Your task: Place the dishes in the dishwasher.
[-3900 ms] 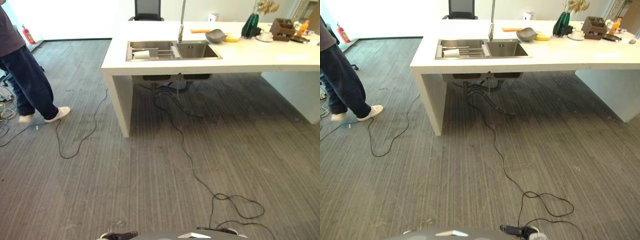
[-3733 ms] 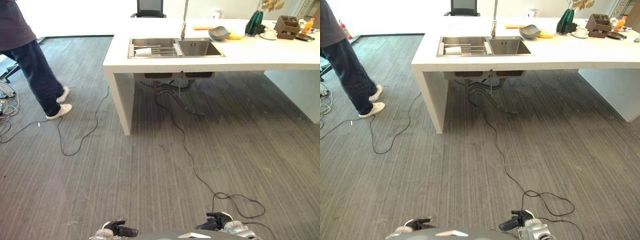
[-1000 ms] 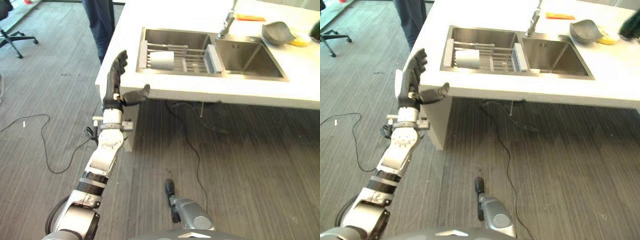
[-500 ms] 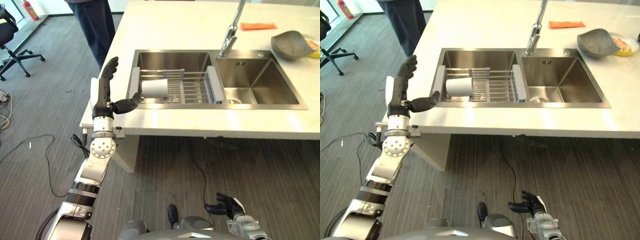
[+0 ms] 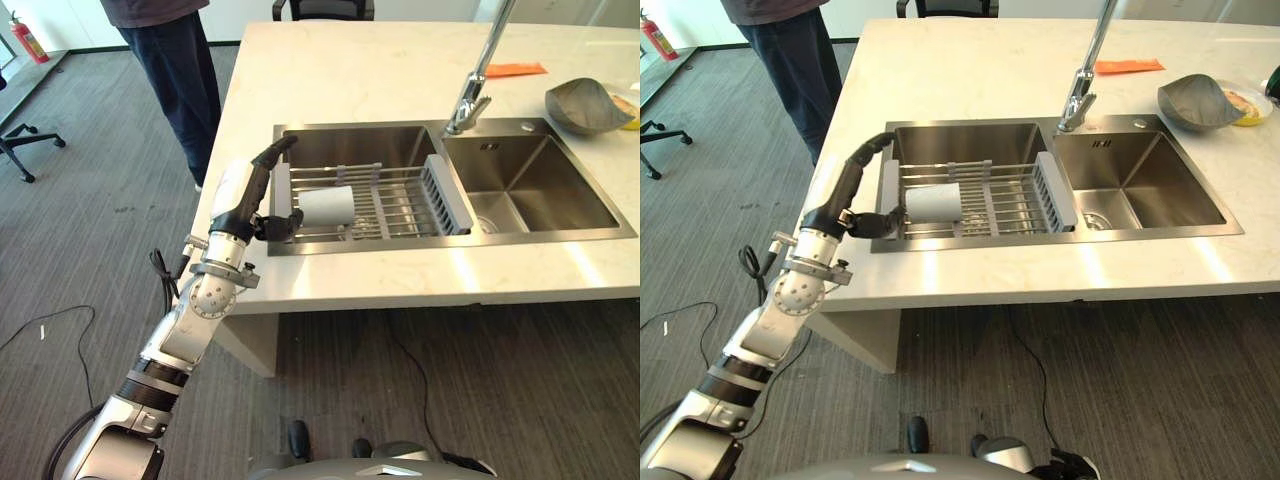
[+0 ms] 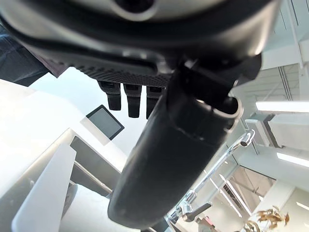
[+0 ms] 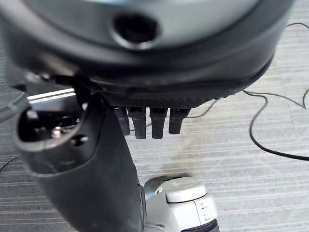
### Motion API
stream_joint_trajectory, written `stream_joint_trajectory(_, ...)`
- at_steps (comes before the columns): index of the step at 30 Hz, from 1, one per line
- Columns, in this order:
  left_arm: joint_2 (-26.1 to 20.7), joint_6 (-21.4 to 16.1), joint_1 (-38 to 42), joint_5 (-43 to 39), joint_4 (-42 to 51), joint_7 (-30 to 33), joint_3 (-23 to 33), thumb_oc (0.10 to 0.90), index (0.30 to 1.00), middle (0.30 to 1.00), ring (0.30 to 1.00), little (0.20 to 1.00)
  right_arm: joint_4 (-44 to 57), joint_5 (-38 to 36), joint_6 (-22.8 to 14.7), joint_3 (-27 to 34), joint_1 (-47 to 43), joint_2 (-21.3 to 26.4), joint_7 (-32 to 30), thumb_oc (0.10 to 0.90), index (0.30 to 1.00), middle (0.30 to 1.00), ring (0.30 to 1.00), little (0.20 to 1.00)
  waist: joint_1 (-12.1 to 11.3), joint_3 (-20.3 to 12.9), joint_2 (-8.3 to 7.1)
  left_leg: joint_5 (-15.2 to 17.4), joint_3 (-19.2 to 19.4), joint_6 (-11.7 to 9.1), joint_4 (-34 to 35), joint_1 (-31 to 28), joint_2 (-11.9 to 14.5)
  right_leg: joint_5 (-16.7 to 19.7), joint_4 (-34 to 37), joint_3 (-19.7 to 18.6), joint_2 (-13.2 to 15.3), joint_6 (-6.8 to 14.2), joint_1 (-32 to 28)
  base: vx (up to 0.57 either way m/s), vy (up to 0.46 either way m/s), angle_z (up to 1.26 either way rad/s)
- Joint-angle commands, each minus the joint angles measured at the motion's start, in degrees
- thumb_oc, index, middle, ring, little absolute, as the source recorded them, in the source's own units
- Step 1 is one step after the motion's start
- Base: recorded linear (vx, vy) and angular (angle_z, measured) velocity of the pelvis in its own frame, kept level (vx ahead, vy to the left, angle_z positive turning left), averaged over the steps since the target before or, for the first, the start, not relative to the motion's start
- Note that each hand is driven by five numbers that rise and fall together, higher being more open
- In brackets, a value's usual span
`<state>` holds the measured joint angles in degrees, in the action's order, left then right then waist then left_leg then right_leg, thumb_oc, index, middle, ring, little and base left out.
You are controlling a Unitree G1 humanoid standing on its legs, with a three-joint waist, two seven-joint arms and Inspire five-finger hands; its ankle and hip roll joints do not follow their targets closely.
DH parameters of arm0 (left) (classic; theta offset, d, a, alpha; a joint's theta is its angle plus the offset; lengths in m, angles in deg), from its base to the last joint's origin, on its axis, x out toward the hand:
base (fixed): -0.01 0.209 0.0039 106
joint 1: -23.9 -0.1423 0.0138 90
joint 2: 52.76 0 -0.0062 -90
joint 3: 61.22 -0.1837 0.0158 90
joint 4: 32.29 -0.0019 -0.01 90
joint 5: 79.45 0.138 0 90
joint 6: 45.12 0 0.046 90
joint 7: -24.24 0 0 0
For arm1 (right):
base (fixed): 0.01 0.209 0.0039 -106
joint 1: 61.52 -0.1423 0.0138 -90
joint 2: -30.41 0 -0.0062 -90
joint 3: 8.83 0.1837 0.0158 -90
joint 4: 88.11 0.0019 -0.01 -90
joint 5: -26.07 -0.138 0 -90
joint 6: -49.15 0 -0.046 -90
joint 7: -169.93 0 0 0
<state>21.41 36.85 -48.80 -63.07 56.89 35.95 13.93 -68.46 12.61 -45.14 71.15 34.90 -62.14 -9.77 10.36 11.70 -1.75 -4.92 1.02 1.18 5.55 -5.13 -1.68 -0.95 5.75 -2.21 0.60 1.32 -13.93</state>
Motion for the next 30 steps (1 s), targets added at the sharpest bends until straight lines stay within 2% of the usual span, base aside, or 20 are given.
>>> stream_joint_trajectory(1, 0.5, -3.0, 9.4, 3.5, 5.2, -0.4, -1.1, 0.8, 0.9, 0.9, 0.9, 0.9, -0.8, 1.7, -0.7, -0.2, 0.4, 2.3, 0.7, 0.8, 0.9, 0.9, 0.9, 0.9, -0.1, -4.2, 1.08, 8.5, 2.1, -5.7, -0.5, -5.5, 2.7, -0.9, -0.8, 1.1, 2.8, 4.4, 6.1, 0.0, 0.009, -0.08)
stream_joint_trajectory(7, 1.4, -1.4, 11.2, 4.3, 1.2, -1.6, -3.0, 0.8, 0.9, 0.9, 0.9, 0.9, -0.5, 2.5, -0.3, -0.4, -0.6, 2.2, 0.3, 0.8, 0.9, 0.9, 0.9, 0.9, 0.7, -4.6, 1.15, 9.1, 3.5, -5.5, -0.5, -6.5, 3.0, -0.8, -0.8, -0.8, 2.7, 4.6, 6.2, 0.0, 0.009, -0.14)
stream_joint_trajectory(19, 4.2, 1.7, 19.8, 4.6, -8.3, 0.9, -6.0, 0.8, 0.9, 0.9, 0.9, 0.9, -3.2, 5.1, 1.1, -1.7, -1.0, 2.2, 0.5, 0.8, 0.9, 0.9, 0.9, 0.9, 2.8, -4.7, 1.83, 9.5, 5.7, -5.2, -0.5, -7.4, 3.3, -0.8, -0.8, -3.2, 2.0, 4.8, 6.6, -0.01, -0.005, -0.12)
stream_joint_trajectory(27, 3.9, 6.2, 27.5, 6.0, -20.4, 0.1, -9.3, 0.8, 0.9, 0.9, 0.9, 0.9, -3.3, 5.3, 1.8, -2.4, -1.0, 3.1, 1.2, 0.8, 0.9, 0.9, 0.9, 0.9, 3.9, -4.8, 2.57, 9.1, 6.2, -5.1, -0.5, -7.7, 3.5, -0.6, -0.8, -4.0, 1.7, 4.7, 6.6, -0.01, -0.01, -0.03)
stream_joint_trajectory(30, 4.8, 8.3, 30.6, 6.9, -27.5, -0.8, -10.8, 0.8, 0.9, 0.9, 0.9, 0.9, -2.7, 5.3, 1.8, -3.2, -1.1, 3.4, 2.1, 0.8, 0.9, 0.9, 0.9, 0.9, 4.5, -5.0, 2.73, 9.0, 6.3, -5.2, -0.5, -7.8, 3.6, -0.7, -0.8, -4.1, 1.5, 4.7, 6.5, -0.02, -0.023, -0.05)
